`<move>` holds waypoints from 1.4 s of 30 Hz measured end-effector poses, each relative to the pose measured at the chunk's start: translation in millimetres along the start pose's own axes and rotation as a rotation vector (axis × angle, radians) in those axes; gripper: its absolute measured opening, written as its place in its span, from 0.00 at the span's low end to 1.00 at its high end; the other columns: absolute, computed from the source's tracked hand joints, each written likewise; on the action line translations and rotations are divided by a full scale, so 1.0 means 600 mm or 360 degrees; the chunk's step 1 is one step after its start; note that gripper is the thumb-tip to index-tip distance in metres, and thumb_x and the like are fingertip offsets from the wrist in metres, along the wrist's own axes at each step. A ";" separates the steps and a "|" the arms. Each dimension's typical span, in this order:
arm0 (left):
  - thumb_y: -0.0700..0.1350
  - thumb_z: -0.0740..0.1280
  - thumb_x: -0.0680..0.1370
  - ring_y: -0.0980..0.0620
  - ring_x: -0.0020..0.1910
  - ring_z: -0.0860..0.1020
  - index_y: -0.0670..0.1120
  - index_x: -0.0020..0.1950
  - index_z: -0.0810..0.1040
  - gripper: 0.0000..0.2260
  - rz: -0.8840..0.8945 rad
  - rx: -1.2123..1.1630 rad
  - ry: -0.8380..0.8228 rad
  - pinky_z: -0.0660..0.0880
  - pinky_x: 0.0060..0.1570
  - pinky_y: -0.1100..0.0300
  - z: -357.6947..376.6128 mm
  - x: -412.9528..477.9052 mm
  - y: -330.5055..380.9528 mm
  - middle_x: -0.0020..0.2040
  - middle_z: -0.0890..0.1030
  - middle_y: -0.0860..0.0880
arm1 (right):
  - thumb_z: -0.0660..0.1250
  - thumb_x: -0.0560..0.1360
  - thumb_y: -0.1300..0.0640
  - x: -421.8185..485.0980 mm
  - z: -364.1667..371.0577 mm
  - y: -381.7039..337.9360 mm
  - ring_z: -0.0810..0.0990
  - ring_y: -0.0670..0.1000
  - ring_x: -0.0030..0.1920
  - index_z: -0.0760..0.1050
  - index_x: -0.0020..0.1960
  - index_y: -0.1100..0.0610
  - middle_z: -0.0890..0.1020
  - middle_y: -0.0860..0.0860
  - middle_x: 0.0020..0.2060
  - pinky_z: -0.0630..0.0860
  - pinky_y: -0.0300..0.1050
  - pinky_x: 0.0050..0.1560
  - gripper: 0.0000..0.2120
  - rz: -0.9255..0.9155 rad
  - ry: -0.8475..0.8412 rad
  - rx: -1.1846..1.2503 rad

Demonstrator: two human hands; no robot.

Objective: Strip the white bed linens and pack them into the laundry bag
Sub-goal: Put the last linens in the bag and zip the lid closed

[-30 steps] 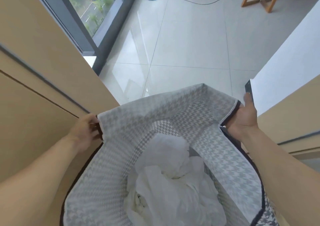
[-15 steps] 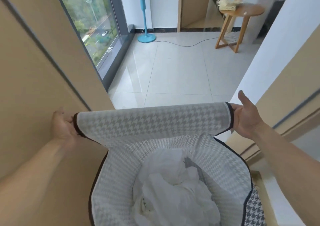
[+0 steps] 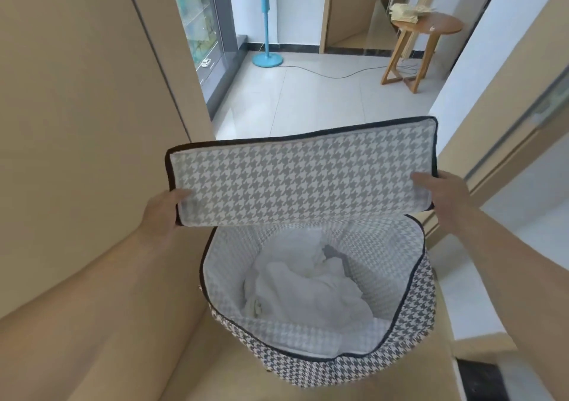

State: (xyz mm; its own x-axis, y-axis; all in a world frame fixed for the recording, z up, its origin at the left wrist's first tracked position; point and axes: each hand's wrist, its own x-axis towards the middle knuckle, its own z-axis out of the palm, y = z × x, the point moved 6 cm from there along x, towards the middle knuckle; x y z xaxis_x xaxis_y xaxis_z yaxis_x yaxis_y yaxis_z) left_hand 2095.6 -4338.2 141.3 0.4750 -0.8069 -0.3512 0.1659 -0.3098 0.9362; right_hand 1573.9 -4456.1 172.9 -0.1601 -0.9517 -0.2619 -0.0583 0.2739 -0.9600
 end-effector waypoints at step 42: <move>0.50 0.64 0.79 0.49 0.45 0.73 0.53 0.43 0.74 0.06 -0.0172 0.1338 -0.0172 0.66 0.39 0.58 0.052 0.217 -0.163 0.39 0.74 0.55 | 0.66 0.80 0.53 -0.086 0.543 0.283 0.76 0.40 0.27 0.80 0.60 0.53 0.85 0.49 0.41 0.72 0.36 0.29 0.10 0.0357 -0.0920 -0.0992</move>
State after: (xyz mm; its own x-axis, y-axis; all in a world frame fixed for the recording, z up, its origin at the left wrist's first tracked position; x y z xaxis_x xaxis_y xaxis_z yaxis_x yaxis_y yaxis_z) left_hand 2114.2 -4428.8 3.7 0.4016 -0.7817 -0.4771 -0.5114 -0.6236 0.5913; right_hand 1893.5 -4405.7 -8.8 0.2820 -0.7412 -0.6092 -0.6399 0.3278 -0.6950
